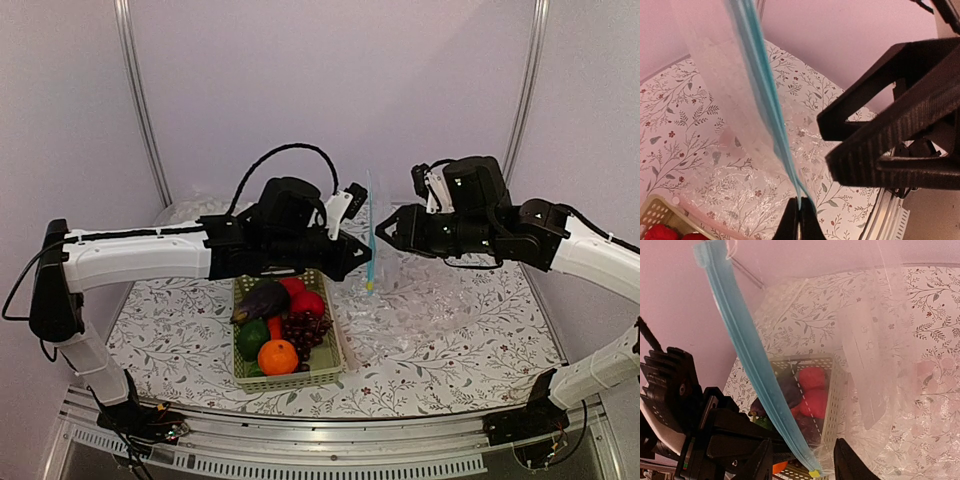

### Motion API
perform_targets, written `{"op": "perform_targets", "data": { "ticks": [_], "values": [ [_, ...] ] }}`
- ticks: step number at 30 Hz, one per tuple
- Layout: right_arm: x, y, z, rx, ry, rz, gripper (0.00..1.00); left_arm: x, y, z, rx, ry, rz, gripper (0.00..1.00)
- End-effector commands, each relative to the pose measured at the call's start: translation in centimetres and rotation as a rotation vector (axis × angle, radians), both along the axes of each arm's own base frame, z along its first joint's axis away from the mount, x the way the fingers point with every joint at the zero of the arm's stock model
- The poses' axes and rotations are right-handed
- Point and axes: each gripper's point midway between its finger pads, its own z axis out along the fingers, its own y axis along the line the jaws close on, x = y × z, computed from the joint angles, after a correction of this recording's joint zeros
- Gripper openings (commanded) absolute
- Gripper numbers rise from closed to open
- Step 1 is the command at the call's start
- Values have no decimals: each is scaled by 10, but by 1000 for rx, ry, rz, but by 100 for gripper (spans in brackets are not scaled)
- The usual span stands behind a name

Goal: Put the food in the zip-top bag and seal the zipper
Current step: Open the zipper food storage bag.

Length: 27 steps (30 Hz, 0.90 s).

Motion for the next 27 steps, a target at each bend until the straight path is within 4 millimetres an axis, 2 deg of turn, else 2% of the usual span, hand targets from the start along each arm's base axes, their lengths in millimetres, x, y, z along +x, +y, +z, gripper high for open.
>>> {"op": "perform_targets", "data": {
  "ticks": [1, 8, 14, 27],
  "values": [
    [-7, -16, -4, -65, -49, 3, 45, 2, 4, -7, -25, 56, 18, 0],
    [-21, -5, -12, -86, -50, 92, 55, -1, -1, -15, -21, 81, -4, 0],
    [-13, -3, -28, -157, -31, 66, 54, -2, -3, -19, -17, 93, -13, 0],
    [-6, 9, -34, -198, -35, 81, 51, -5, -3, -17, -19, 93, -32, 0]
  ]
}}
